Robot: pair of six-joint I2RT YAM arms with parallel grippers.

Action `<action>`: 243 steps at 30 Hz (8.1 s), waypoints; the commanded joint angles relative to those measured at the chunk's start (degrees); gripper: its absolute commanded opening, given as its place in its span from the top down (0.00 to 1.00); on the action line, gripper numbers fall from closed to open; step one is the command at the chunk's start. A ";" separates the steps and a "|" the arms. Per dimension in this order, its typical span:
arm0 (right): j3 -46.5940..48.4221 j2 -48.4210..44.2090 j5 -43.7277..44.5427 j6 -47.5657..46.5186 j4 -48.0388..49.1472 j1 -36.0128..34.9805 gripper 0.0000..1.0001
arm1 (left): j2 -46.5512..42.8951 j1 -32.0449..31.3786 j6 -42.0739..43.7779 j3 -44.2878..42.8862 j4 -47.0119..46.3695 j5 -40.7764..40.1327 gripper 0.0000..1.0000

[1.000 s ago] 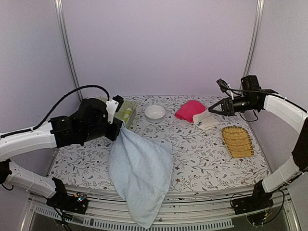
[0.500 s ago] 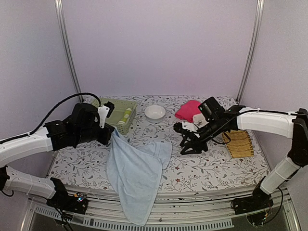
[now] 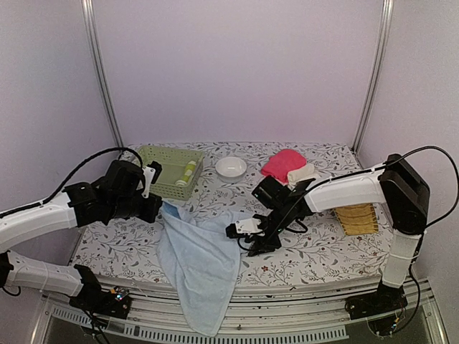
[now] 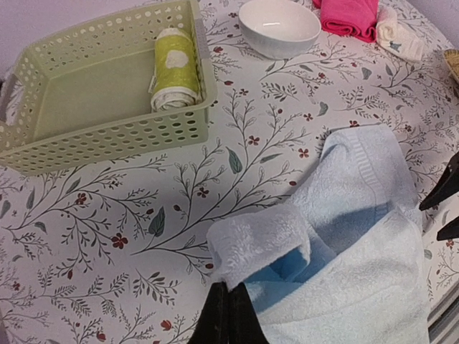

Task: Roll the towels
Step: Place the towel at the center of the board, then pick up the towel from the center of the board, then flatten out the towel at the center of the board.

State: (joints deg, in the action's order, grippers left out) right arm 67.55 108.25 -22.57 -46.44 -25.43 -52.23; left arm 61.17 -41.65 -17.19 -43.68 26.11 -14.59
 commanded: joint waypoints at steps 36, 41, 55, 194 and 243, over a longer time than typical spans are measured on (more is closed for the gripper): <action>-2.42 -5.64 -5.76 18.23 -1.04 18.28 0.97 | 18.86 -8.05 -2.26 -16.09 -5.35 2.63 0.53; -1.38 -3.89 -0.84 20.05 -0.65 19.20 0.96 | 28.95 -12.40 -7.16 -21.09 -0.95 -5.21 0.38; -1.27 -6.61 3.80 22.39 -0.64 26.91 0.71 | 19.62 -0.47 -7.26 -16.12 7.21 -17.14 0.40; 5.71 -8.04 32.62 15.97 -0.65 0.00 0.93 | 17.94 0.26 -6.71 -14.57 7.38 -14.43 1.00; -5.44 -42.07 -3.88 12.57 -14.93 33.39 0.93 | -7.49 6.00 -7.87 -13.23 15.95 -21.93 1.00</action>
State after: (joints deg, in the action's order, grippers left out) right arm 67.35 54.94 -37.95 -38.30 -49.28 -19.35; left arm 36.91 -37.54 -19.03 -59.02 33.95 -23.00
